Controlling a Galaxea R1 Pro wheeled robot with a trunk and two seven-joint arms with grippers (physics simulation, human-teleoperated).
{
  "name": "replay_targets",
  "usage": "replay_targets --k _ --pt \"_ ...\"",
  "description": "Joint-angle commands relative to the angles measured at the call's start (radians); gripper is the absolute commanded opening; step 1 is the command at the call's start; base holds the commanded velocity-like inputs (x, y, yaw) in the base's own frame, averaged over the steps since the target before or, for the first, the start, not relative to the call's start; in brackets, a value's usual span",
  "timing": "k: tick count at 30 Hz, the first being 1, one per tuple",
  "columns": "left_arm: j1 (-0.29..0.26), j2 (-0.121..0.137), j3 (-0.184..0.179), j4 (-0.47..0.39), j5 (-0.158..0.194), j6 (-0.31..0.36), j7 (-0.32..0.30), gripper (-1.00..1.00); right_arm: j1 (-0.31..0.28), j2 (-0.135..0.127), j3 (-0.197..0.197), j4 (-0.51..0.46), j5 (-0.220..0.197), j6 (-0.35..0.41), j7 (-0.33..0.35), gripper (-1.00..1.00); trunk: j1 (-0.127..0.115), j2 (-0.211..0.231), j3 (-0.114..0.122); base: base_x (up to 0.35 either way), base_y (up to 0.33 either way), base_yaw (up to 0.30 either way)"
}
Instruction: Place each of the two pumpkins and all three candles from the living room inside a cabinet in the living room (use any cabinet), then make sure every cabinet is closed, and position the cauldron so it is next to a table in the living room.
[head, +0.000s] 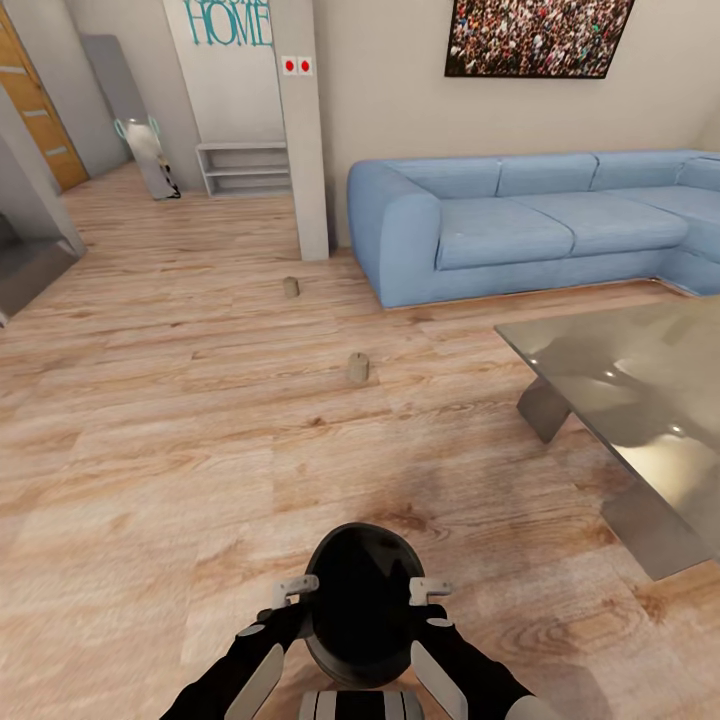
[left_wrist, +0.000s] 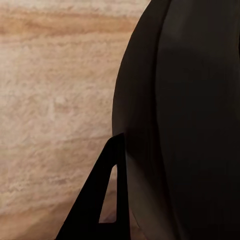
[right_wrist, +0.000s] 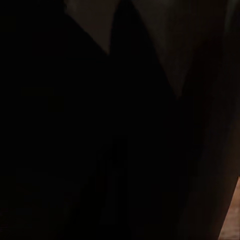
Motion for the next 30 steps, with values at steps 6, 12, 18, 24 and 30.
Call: replay_targets --k 6,12,18,24,30 --pt "0.0 0.001 -0.003 0.002 0.006 -0.007 0.011 -1.0 -0.001 -0.001 0.007 0.048 -0.011 0.004 -0.007 -1.0 0.0 0.0 -0.001 0.0 0.0 0.0" --pt "0.0 0.002 -0.003 0.002 0.008 -0.027 0.009 -1.0 0.0 -0.001 0.007 0.048 -0.011 0.003 -0.007 -1.0 0.0 0.0 -0.001 0.0 0.0 0.0" --pt "0.0 0.003 -0.002 0.002 0.01 -0.028 0.004 -1.0 0.0 -0.001 0.007 0.048 -0.009 0.002 -0.008 -1.0 0.0 0.0 -0.001 0.0 0.0 0.0" --pt "0.0 0.004 -0.001 0.002 0.01 -0.028 0.003 -1.0 0.0 -0.001 0.007 0.048 -0.009 0.002 -0.008 -1.0 -0.001 0.001 0.011 0.0 0.0 0.0" --pt "0.0 0.004 -0.001 0.002 0.013 -0.028 0.002 -1.0 -0.001 -0.001 0.006 0.048 -0.01 0.002 -0.008 -1.0 -0.001 0.001 0.011 0.0 0.0 0.0"
